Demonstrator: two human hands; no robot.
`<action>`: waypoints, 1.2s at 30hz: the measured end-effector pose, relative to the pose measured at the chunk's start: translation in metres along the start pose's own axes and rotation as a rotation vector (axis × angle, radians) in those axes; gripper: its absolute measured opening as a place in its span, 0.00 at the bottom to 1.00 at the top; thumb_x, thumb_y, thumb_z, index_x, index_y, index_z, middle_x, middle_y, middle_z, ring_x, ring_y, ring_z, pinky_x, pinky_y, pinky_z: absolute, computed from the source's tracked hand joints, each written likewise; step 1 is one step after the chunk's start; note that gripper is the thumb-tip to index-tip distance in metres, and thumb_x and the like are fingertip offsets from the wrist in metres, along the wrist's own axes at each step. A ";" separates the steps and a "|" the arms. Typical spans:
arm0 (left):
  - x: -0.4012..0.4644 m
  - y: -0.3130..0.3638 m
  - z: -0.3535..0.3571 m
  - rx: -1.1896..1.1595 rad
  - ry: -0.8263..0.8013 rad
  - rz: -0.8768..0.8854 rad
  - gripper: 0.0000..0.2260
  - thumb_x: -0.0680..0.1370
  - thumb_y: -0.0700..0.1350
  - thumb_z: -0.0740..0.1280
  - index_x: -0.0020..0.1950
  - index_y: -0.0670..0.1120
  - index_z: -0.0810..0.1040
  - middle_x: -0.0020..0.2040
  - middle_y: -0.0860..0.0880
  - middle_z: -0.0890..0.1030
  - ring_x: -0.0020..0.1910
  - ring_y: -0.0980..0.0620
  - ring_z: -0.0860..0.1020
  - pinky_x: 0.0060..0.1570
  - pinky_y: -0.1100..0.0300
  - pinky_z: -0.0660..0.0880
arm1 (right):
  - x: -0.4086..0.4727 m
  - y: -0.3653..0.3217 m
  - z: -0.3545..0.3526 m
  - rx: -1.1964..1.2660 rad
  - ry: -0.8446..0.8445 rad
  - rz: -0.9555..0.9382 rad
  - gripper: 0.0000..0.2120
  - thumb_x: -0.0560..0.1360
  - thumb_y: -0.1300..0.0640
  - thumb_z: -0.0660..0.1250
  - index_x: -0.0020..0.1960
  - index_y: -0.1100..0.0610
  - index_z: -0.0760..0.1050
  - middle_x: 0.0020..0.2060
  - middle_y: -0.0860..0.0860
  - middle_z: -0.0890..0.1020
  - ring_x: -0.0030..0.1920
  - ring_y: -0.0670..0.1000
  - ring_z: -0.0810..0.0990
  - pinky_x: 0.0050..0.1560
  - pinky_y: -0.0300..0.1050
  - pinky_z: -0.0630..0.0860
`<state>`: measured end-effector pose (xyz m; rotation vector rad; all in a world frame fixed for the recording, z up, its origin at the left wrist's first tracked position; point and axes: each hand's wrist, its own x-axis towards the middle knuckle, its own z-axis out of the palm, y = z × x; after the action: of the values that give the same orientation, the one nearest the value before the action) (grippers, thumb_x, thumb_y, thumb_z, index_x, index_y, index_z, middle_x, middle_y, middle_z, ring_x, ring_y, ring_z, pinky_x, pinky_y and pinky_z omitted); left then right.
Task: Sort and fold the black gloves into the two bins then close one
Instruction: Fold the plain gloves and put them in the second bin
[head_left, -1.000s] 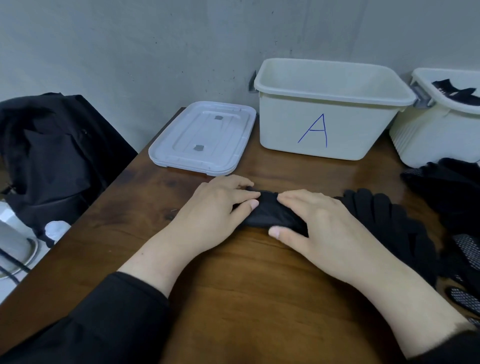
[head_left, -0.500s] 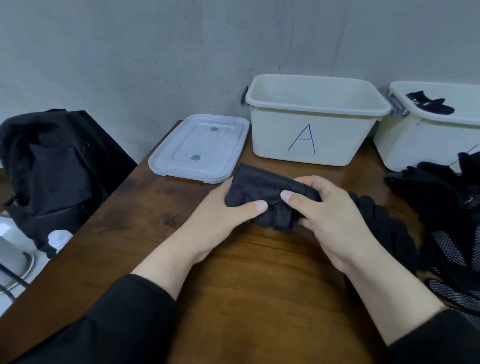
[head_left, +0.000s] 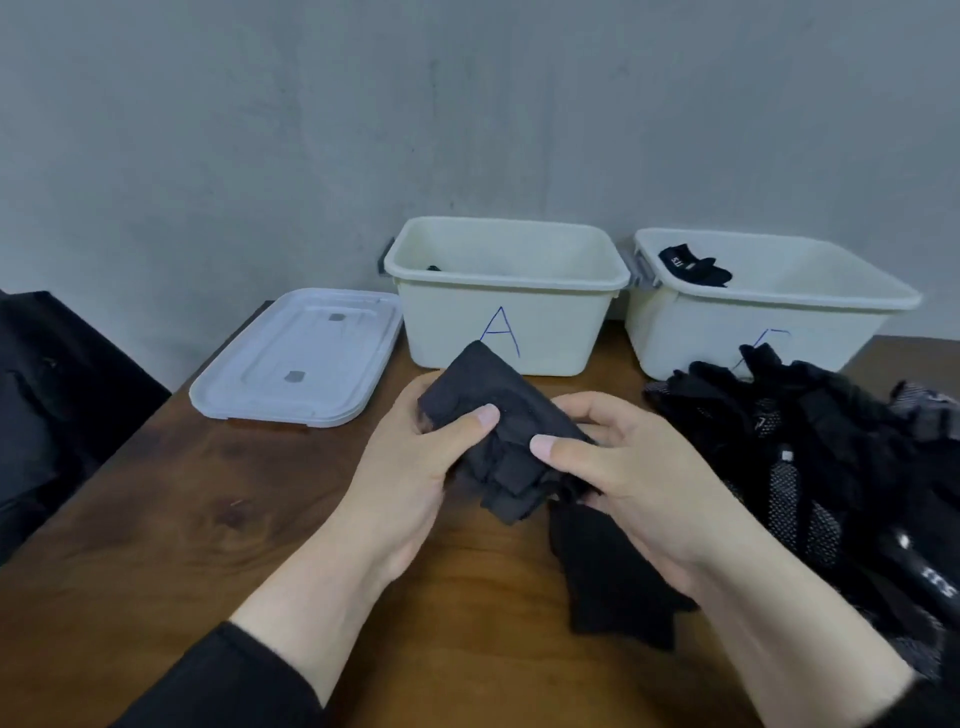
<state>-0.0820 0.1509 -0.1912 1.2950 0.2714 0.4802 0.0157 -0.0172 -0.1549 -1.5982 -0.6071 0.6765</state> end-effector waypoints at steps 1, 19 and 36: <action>0.005 0.003 0.008 0.037 0.009 0.000 0.18 0.77 0.44 0.74 0.66 0.45 0.77 0.60 0.45 0.83 0.63 0.47 0.81 0.63 0.47 0.77 | -0.004 -0.004 -0.010 -0.027 -0.044 0.031 0.09 0.77 0.56 0.73 0.57 0.51 0.82 0.51 0.52 0.87 0.54 0.56 0.86 0.64 0.62 0.77; 0.116 -0.005 0.127 1.024 0.042 0.751 0.12 0.82 0.52 0.61 0.57 0.49 0.82 0.53 0.56 0.82 0.56 0.58 0.74 0.59 0.65 0.65 | 0.011 -0.085 -0.219 -0.239 0.381 -0.028 0.07 0.77 0.58 0.72 0.53 0.59 0.83 0.45 0.61 0.86 0.42 0.62 0.83 0.42 0.56 0.79; 0.186 -0.019 0.149 1.668 -0.187 0.720 0.35 0.80 0.67 0.54 0.82 0.51 0.52 0.82 0.50 0.56 0.77 0.48 0.60 0.71 0.39 0.56 | 0.216 -0.098 -0.246 -0.408 0.420 0.163 0.03 0.80 0.61 0.68 0.49 0.56 0.79 0.41 0.55 0.81 0.40 0.54 0.79 0.42 0.46 0.79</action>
<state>0.1516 0.1104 -0.1576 3.0986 -0.0370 0.7473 0.3419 -0.0184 -0.0534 -2.1137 -0.3153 0.3239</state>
